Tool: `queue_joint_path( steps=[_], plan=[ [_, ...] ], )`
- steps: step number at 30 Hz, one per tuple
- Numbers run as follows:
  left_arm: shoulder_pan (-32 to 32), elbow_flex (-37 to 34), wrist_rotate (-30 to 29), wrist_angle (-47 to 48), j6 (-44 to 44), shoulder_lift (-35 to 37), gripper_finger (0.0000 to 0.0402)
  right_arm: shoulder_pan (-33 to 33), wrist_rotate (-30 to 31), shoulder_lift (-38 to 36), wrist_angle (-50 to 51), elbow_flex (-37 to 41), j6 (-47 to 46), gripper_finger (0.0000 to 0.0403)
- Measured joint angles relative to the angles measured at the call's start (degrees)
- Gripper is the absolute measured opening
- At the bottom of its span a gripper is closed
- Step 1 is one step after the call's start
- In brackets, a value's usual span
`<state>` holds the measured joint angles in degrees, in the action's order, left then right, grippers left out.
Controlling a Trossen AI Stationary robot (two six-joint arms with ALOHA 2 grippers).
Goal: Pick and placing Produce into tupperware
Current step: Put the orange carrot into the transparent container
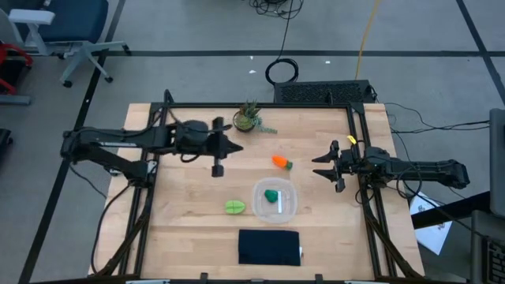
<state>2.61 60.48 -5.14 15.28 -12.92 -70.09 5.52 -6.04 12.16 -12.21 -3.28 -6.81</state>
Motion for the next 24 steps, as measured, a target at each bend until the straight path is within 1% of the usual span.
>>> queue_joint_path(
  steps=[3, 7, 10, 14, 16, 18, 21, 24],
  plan=[
    [0.21, -7.13, -0.87, -7.37, 0.67, 5.63, 0.0001, 0.00, 0.00, 0.00, 0.02, 0.01, 0.00, 0.0176],
    [1.08, -17.34, 2.00, -16.96, 3.70, 12.61, 0.0001, 0.00, 0.00, 0.00, 0.02, 0.00, 0.00, 0.0176],
    [1.27, -25.96, 3.47, -25.27, 4.27, 16.36, 0.0001, 0.00, 0.00, 0.02, 0.02, -0.01, 0.26, 0.0176],
    [2.21, -34.16, 2.50, -33.49, 6.77, 20.02, 0.0000, 0.00, -0.01, 0.00, 0.01, -0.01, 0.35, 0.0176],
    [2.52, -36.42, 2.64, -34.70, 6.62, 22.66, 0.0000, 0.00, 0.00, 0.02, 0.00, -0.01, 0.13, 0.0176],
    [2.54, -37.30, 2.60, -33.61, 5.88, 25.97, 0.0000, 0.00, -0.01, 0.00, 0.01, -0.01, 0.02, 0.0176],
    [2.58, -37.41, 1.68, -28.69, 4.94, 31.97, 0.0000, 0.00, 0.00, 0.00, 0.00, -0.01, 0.02, 0.0176],
    [2.56, -37.41, 3.51, -21.27, 3.00, 37.51, 0.0000, 0.00, -0.01, 0.00, 0.02, -0.01, 0.00, 0.0176]
  ],
)
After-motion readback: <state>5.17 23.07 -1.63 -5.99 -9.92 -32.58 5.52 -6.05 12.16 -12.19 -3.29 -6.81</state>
